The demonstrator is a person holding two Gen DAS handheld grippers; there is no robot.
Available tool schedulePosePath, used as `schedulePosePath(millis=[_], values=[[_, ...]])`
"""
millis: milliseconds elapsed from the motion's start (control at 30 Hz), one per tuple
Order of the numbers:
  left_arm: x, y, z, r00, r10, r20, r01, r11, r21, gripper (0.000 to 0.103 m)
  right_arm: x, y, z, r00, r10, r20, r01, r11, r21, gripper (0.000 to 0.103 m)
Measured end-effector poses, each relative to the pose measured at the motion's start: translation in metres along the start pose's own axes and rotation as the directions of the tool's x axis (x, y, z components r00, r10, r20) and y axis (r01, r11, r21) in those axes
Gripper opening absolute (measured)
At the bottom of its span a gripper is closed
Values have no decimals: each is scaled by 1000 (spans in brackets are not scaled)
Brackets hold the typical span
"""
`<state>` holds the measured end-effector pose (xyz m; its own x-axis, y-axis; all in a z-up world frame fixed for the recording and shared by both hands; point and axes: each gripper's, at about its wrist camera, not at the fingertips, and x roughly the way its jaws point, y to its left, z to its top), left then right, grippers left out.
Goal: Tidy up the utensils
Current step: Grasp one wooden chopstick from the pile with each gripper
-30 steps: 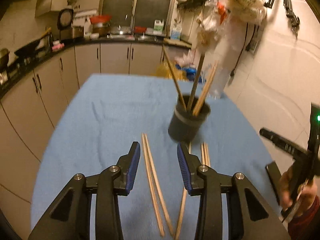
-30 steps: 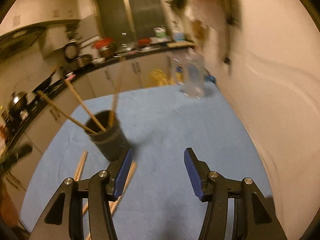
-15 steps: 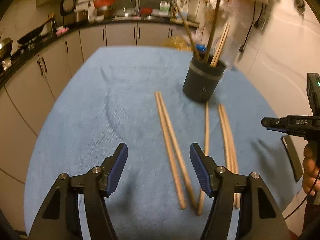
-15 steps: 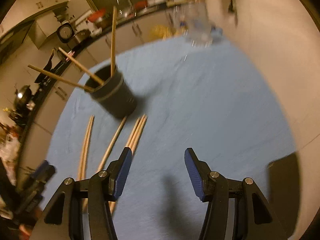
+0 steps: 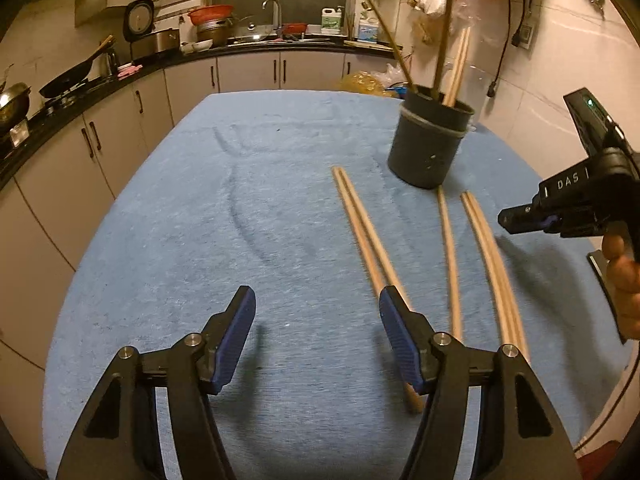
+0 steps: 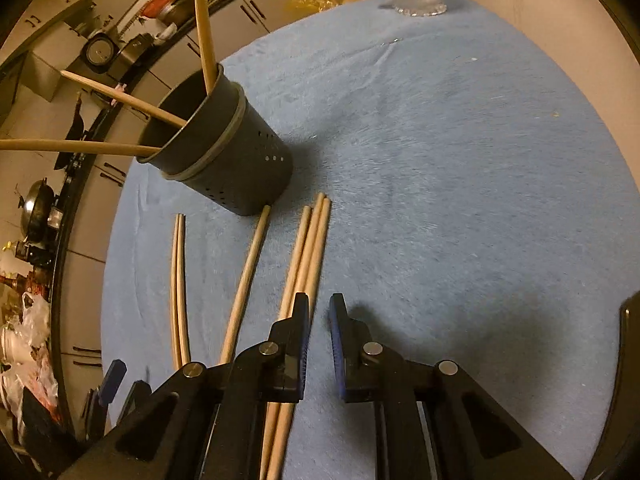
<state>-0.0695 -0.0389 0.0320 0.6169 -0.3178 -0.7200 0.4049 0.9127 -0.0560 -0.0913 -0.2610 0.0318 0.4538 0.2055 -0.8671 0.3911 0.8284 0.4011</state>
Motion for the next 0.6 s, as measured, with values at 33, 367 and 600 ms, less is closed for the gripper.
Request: schedulePosePath(millis=[33,367,600], values=[[1,1,-1,1000,-2,-3,2,1000,-4,63,2,1,3,1000,-10,-2,10,1000,-2,11],[3,7,0,997,-73,-4,73,997,-27,63,20,14,8,996,-91,-23,90,996,-26,12],[0,3,3,996,-87,-21,87,996,-17,63,26,30,13,983,-185,1,184,977,-111,8]])
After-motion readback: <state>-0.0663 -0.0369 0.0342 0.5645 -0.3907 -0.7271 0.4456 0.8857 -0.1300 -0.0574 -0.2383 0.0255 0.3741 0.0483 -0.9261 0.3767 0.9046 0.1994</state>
